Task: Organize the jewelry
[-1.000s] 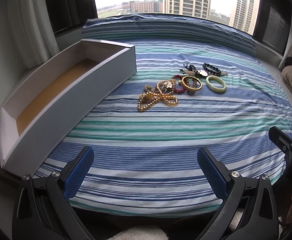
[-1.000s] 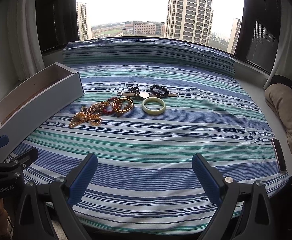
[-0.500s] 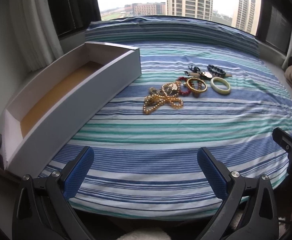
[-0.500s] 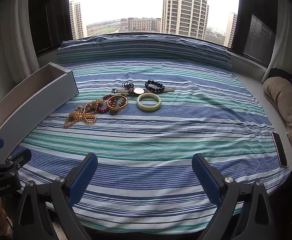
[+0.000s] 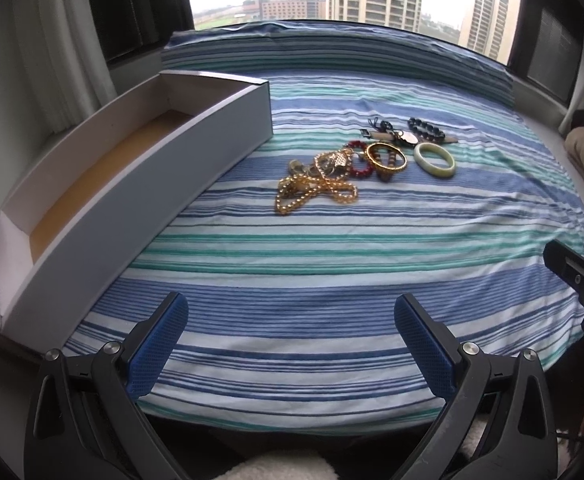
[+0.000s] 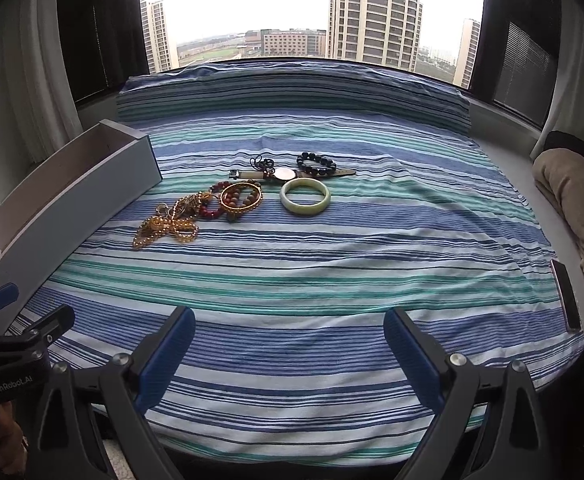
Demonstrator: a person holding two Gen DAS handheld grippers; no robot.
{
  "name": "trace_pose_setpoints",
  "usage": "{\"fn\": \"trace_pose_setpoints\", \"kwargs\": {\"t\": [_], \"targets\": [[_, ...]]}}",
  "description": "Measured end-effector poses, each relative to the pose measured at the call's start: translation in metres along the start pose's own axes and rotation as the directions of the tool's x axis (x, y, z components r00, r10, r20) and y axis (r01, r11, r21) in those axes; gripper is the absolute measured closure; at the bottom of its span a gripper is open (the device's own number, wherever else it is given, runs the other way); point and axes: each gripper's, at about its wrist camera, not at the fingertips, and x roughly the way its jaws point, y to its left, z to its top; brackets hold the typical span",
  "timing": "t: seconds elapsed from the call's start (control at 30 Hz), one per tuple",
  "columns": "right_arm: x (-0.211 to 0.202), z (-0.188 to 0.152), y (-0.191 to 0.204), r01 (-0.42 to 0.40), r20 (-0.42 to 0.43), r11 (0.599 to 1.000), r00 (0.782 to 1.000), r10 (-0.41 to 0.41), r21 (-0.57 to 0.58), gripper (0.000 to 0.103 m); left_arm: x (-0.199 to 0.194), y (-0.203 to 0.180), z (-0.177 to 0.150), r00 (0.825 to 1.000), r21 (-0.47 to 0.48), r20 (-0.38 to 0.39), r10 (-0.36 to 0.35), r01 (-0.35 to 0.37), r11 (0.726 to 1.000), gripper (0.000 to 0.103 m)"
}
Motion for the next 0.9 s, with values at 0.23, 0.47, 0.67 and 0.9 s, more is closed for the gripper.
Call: {"fn": "trace_pose_setpoints", "kwargs": {"t": [0.23, 0.47, 0.67, 0.9], "targets": [[-0.008, 0.005, -0.005, 0.01, 0.049, 1.0, 0.999, -0.011, 0.019, 0.006, -0.009, 0.0, 0.005, 0.999, -0.004, 0.044, -0.001, 0.001, 1.0, 0.001], [-0.004, 0.005, -0.006, -0.002, 0.046, 1.0, 0.999, 0.002, 0.018, 0.006, -0.002, -0.001, 0.004, 1.0, 0.002, 0.022, -0.002, 0.002, 1.0, 0.001], [-0.001, 0.004, -0.006, 0.0, 0.038, 1.0, 0.999, -0.001, 0.011, 0.006, 0.005, 0.0, 0.002, 1.0, 0.002, -0.008, 0.003, -0.003, 1.0, 0.001], [0.004, 0.005, -0.007, -0.011, 0.028, 1.0, 1.0, 0.011, 0.014, 0.006, 0.003, -0.004, 0.005, 1.0, 0.018, 0.007, 0.012, -0.012, 1.0, 0.001]]}}
